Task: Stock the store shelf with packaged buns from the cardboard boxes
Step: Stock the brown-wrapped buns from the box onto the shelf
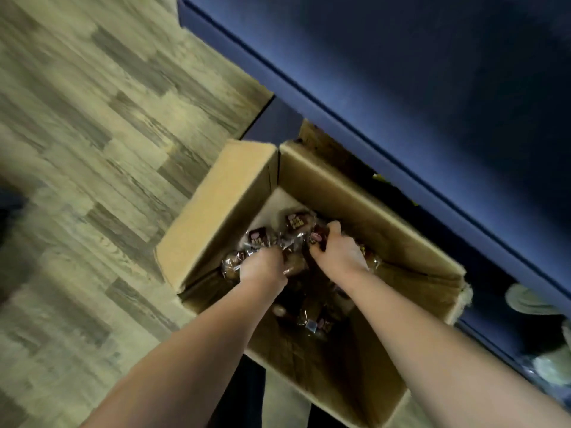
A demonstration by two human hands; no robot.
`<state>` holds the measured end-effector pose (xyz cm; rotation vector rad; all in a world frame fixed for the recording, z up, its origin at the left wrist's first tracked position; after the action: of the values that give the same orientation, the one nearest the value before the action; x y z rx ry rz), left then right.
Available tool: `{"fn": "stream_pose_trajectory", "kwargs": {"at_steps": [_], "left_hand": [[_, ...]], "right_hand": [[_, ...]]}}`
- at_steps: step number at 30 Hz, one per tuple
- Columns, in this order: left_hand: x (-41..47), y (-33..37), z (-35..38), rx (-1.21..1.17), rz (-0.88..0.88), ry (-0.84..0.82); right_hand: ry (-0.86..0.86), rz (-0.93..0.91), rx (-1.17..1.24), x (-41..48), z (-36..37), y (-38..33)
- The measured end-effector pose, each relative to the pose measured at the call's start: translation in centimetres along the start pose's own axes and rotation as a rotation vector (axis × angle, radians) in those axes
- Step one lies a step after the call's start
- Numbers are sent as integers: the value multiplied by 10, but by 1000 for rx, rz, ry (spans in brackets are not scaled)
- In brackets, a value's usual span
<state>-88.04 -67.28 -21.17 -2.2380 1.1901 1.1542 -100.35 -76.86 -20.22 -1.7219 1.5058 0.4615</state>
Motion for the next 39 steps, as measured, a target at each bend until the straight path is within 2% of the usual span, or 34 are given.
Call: {"fn": "stream_pose_trajectory", "kwargs": {"at_steps": [3, 8, 12, 19, 24, 28, 31, 39], "left_hand": [[-36, -9, -51, -228, -12, 130], [-105, -24, -132, -378, -31, 266], [-169, -33, -206, -488, -43, 382], [-292, -32, -361, -573, 98, 699], [-369, -23, -443, -565, 201, 851], [-406, 7, -480, -539, 306, 897], [-415, 46, -489, -476, 377, 877], [-424, 215, -465, -320, 692, 739]], "right_hand": [[30, -91, -20, -30, -38, -35], [67, -209, -103, -100, -100, -95], [169, -351, -59, -163, -173, -154], [335, -583, 31, -271, -307, -240], [499, -720, 70, -341, -381, -275], [637, -740, 54, -376, -432, -262], [719, -673, 17, -385, -463, -228], [855, -370, 114, -409, -531, -67]]}}
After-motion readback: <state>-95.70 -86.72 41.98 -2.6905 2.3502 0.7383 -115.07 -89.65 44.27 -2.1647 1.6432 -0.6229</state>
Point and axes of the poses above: each hand's wrist, its own x-axis towards the middle knuckle, its own z-axis out of the palm, y = z × x, the point moved 10 cm from there along x, towards the middle knuckle, and after that the axes turned 4 degrees about x, right-handed, at the moved point
